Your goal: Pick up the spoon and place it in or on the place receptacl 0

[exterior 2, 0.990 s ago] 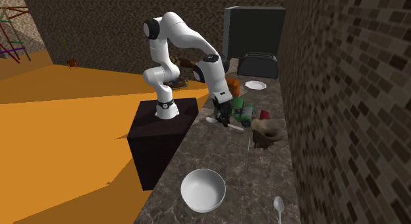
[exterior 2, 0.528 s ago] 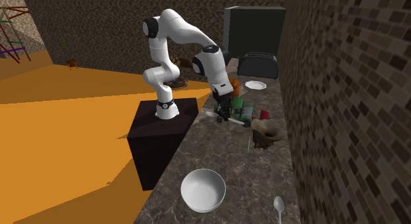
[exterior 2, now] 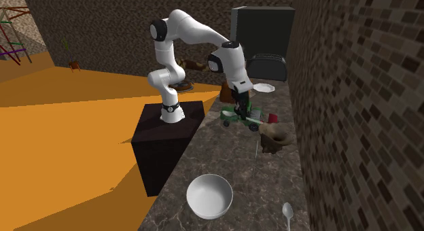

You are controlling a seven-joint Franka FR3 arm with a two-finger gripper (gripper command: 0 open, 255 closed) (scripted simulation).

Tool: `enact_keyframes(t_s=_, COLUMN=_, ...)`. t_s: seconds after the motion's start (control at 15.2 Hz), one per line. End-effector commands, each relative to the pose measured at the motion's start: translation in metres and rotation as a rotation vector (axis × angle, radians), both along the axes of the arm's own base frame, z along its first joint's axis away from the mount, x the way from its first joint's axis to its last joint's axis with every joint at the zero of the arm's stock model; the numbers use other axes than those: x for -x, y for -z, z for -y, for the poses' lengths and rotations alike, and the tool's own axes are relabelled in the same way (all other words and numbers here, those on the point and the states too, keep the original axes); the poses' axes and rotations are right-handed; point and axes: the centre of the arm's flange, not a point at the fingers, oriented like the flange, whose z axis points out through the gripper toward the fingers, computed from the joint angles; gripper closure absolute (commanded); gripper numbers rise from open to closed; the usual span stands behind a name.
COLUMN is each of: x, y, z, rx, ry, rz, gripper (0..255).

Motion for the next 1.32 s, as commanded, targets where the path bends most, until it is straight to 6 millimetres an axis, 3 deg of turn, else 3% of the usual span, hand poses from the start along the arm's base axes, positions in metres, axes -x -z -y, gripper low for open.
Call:
enact_keyframes(t_s=0.0, x=0.002, y=-0.001, z=-0.028, rx=0.000, ry=0.001, rz=0.000, gripper=255)
enact_keyframes(t_s=0.73, x=0.008, y=-0.009, z=-0.173, rx=0.000, ry=0.001, rz=0.000, gripper=255)
enact_keyframes(t_s=0.79, x=0.008, y=-0.010, z=-0.196, rx=0.000, ry=0.001, rz=0.000, gripper=255)
enact_keyframes(t_s=1.25, x=0.008, y=0.027, z=-0.196, rx=0.000, ry=0.001, rz=0.000, gripper=255)
